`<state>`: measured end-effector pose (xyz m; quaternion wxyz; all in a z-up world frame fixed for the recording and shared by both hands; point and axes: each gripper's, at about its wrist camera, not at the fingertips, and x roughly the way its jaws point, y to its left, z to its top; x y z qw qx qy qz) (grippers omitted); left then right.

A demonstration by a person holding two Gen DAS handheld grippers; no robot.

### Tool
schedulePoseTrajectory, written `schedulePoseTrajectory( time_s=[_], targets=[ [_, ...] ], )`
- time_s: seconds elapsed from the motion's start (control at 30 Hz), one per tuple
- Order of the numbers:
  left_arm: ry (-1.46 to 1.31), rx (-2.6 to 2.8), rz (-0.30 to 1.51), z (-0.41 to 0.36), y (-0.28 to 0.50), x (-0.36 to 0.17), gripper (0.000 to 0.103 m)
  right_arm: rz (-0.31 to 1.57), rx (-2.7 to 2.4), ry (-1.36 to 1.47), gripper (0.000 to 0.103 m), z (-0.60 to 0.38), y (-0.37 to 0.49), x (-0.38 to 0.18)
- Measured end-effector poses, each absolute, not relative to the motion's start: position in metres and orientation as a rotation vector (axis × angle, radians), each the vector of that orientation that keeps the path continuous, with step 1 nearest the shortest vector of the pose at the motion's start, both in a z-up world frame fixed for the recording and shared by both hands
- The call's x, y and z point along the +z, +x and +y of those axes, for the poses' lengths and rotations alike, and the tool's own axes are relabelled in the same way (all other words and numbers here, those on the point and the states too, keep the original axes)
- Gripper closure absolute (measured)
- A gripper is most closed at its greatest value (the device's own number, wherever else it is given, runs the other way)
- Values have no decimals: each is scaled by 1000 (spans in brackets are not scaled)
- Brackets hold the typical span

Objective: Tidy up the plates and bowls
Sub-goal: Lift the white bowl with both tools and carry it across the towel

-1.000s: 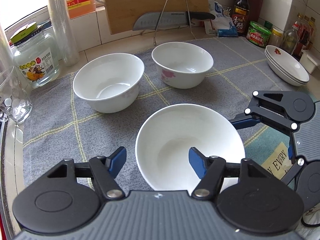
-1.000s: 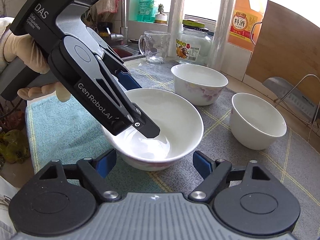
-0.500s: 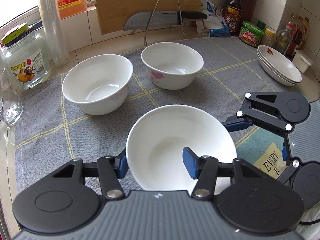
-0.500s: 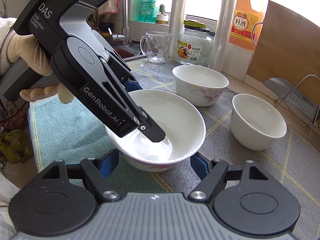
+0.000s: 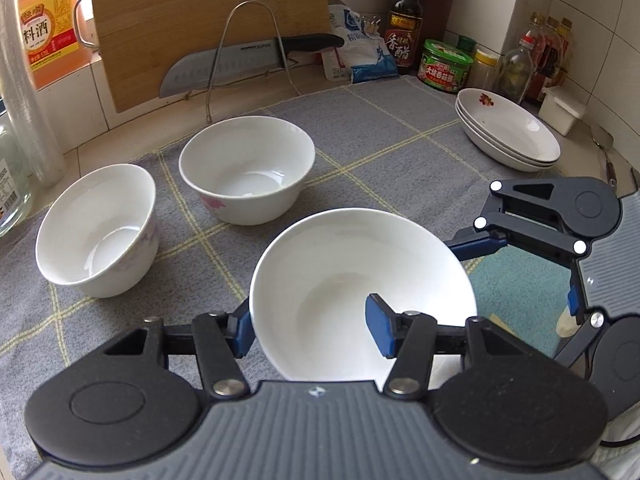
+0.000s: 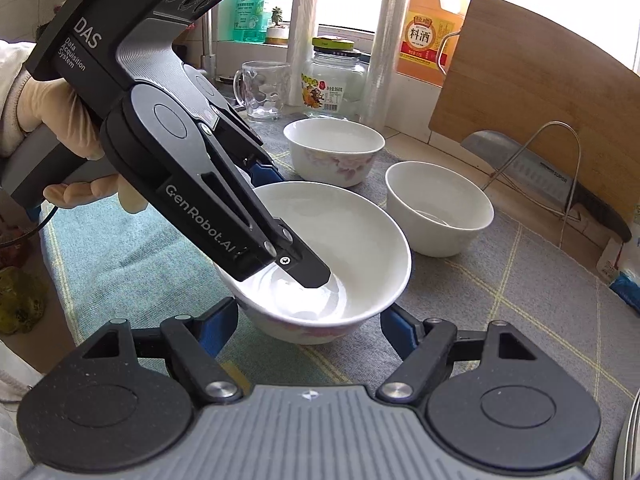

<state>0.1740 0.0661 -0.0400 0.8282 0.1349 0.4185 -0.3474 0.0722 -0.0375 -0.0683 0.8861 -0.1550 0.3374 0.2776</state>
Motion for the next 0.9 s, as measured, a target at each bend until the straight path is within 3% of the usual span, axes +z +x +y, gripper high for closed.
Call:
schedulePoseTrajectory(
  time_s=[0.4,0.9],
  targets=[
    [320,-873,868,8,178,-48,48,740,439,-296,21,-85,64,-69],
    [313,-893,895,-7,181,-58,47,772,423,-280,21,-96,65,-76]
  ],
)
